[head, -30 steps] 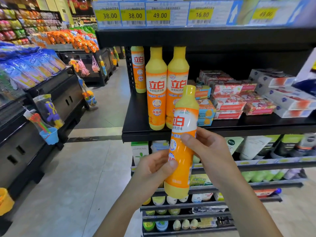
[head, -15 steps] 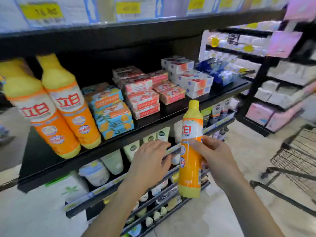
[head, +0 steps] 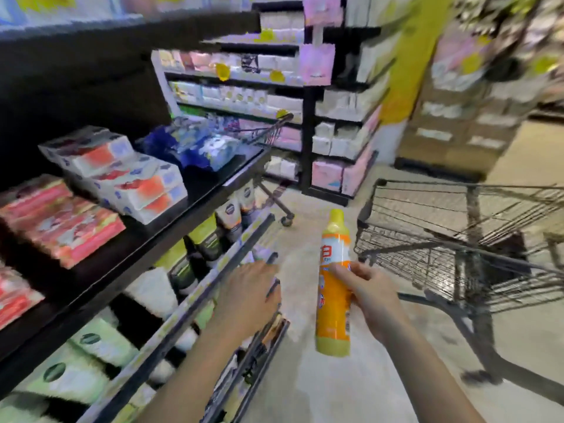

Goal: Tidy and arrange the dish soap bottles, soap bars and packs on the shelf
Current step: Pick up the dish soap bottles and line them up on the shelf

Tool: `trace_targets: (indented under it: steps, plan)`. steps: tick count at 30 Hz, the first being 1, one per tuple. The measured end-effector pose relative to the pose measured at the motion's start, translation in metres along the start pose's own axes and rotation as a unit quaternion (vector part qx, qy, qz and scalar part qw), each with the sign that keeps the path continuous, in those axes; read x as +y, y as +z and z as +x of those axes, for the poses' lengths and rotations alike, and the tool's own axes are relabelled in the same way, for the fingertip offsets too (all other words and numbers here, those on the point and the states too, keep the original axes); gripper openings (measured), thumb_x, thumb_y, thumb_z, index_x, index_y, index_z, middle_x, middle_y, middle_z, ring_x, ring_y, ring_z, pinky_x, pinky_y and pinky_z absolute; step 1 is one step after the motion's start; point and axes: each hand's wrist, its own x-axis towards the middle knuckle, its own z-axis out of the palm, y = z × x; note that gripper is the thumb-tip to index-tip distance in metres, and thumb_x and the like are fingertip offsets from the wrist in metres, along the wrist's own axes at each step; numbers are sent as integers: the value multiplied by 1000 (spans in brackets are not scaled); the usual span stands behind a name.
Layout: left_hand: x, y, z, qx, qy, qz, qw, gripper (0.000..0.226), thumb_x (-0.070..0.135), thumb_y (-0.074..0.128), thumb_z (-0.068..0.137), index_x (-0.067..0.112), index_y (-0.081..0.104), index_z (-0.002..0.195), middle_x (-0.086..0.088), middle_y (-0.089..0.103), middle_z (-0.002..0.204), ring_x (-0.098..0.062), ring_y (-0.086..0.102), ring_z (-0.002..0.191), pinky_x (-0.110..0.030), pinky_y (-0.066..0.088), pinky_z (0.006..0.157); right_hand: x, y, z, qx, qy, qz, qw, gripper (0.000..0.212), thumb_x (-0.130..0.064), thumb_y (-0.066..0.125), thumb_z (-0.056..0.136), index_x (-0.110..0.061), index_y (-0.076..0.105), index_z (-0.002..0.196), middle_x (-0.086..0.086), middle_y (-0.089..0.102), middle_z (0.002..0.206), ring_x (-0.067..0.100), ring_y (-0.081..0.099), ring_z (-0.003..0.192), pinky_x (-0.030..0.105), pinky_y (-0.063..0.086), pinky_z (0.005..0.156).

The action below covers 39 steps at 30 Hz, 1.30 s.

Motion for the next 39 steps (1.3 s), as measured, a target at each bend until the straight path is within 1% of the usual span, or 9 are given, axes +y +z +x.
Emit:
trace_targets:
  steps: [3,6,9,11,16,18,23,28,39]
  plan:
    - [27,15,46,-11,14,-21,1000,27,34,57,96,23,67,119,0,68,109,-28,66,103,-40,52,80,-3,-38,31,20,5,11,1000,42,-32,85,69,-8,75,102,8,80,91,21,76,82,38,62,77]
    - [47,37,90,-2,37,-16,999,31,36,52,97,20,68,119,-2,69,107,-28,69,99,-40,54,76,-5,-72,59,43,16,16,999,33,-26,82,80,-8,74,106,8,80,90,21,76,80,52,59,89]
    - [57,59,133,-38,44,-25,998,47,45,38,88,19,71,110,0,71,98,-27,71,91,-37,57,68,-12,-98,86,61,25,51,997,17,-12,76,88,-3,72,101,8,78,77,15,73,63,29,60,57]
    - [61,72,162,-39,54,-13,998,48,45,38,89,20,71,112,1,71,98,-25,71,91,-34,55,69,-15,-113,105,70,26,65,995,10,-8,74,89,-2,71,96,8,77,74,14,72,59,23,55,51]
    - [75,89,241,-59,81,-64,993,35,34,51,103,21,63,133,4,66,128,-23,64,111,-32,47,86,-19,-142,170,114,38,52,991,21,-22,79,86,-16,71,105,2,80,93,19,78,88,32,62,74]
    - [74,103,278,-53,88,-84,991,37,33,52,103,20,61,136,3,64,132,-22,64,109,-30,44,87,-22,-151,199,124,41,46,990,22,-24,79,87,-16,71,106,2,80,94,18,78,87,31,62,72]
    - [67,142,377,-56,109,-108,987,34,30,59,99,17,66,130,-1,69,123,-26,67,105,-37,54,87,-30,-166,279,158,62,28,985,23,-29,79,87,-19,72,106,1,80,96,20,77,90,34,62,74]
    - [65,180,470,-82,130,-104,983,30,29,62,91,14,73,115,-3,75,106,-25,70,72,-37,59,67,-33,-184,361,195,94,43,975,18,-25,79,88,-16,73,103,2,80,94,20,77,89,33,61,74]
    - [99,287,602,-196,97,-134,967,44,29,60,97,13,60,137,-8,64,130,-34,66,108,-44,55,84,-3,-255,503,208,185,70,958,32,-27,80,86,-11,73,113,6,80,100,21,77,91,34,61,76]
